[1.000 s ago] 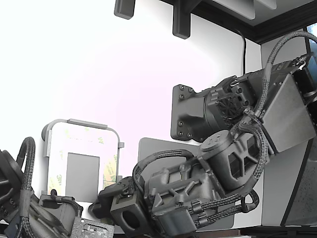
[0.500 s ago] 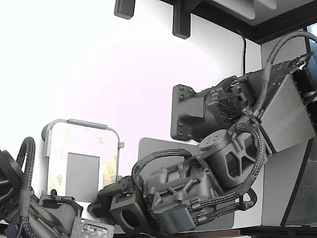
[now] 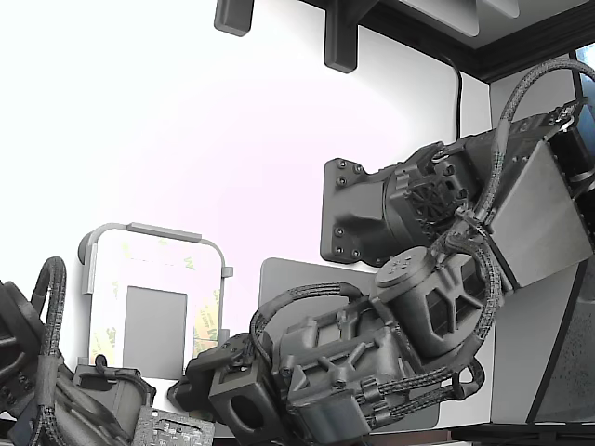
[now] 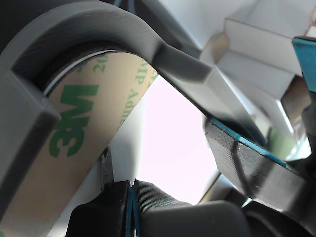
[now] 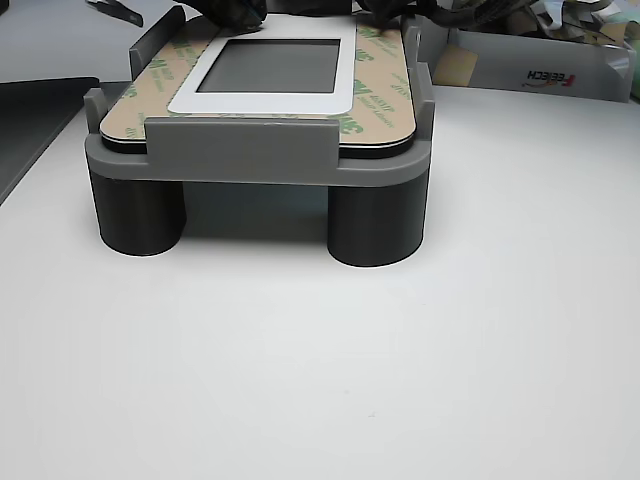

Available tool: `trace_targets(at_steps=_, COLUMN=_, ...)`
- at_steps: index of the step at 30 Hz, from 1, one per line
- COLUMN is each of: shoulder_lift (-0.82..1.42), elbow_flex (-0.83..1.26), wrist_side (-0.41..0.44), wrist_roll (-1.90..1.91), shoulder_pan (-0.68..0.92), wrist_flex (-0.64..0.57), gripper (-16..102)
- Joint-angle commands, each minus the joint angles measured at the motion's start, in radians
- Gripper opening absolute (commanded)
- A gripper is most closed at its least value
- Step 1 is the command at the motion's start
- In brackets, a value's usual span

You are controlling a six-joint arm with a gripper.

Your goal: Peel off protective film from adhesive tape.

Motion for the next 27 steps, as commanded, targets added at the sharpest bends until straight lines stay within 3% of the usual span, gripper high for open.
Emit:
trace_targets(at_steps=1, shoulder_lift=0.025, elbow_flex=-0.029, wrist_side=-0.002, wrist_roll=0.003, shoulder_pan=-0.005, wrist_flex=0.008, gripper=-11)
trace_targets(at_steps=27, shoulder_lift=0.011, elbow_flex=-0.077, wrist_side=-0.011, wrist_roll=0.003, shoulder_pan=-0.005, wrist_flex=0.038, gripper=-11)
